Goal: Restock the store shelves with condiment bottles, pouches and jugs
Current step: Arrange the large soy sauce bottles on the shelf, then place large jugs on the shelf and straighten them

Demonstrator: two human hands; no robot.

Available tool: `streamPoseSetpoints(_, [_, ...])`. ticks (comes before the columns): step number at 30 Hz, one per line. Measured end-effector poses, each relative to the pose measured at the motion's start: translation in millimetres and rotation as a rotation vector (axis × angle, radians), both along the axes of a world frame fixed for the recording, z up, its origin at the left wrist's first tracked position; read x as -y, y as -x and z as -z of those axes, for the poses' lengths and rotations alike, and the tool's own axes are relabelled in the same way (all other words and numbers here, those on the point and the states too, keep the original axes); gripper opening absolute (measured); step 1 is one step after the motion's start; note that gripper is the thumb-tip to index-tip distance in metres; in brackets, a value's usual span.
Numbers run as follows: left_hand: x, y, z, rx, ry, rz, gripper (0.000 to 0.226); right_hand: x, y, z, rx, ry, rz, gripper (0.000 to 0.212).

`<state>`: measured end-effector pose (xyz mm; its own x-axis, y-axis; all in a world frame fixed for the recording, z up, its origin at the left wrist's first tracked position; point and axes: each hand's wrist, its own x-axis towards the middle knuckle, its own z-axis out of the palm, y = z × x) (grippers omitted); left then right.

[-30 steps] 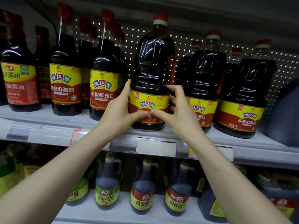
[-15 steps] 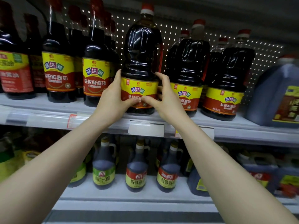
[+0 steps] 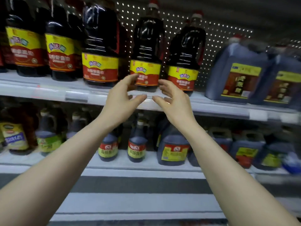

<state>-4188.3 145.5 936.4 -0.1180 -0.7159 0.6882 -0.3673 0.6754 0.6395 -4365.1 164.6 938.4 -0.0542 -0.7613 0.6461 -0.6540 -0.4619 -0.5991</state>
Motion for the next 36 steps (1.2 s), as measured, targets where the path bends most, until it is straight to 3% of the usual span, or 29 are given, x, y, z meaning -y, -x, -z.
streamPoseSetpoints(4, [-31,71,28,-0.037,-0.162,0.166,0.059,-48,73,29,-0.057,-0.057,0.054,0.051])
streamPoseSetpoints(10, [-79,169,79,0.067,-0.204,0.254,0.057,-123,170,85,-0.075,-0.135,0.17,0.048])
streamPoseSetpoints(19, [-146,294,181,0.177,-0.486,0.532,0.061,-222,279,173,-0.04,-0.339,0.331,0.047])
streamPoseSetpoints(36, [-201,395,440,0.541,-0.93,0.884,0.062,-343,333,430,0.319,-0.862,0.666,0.047])
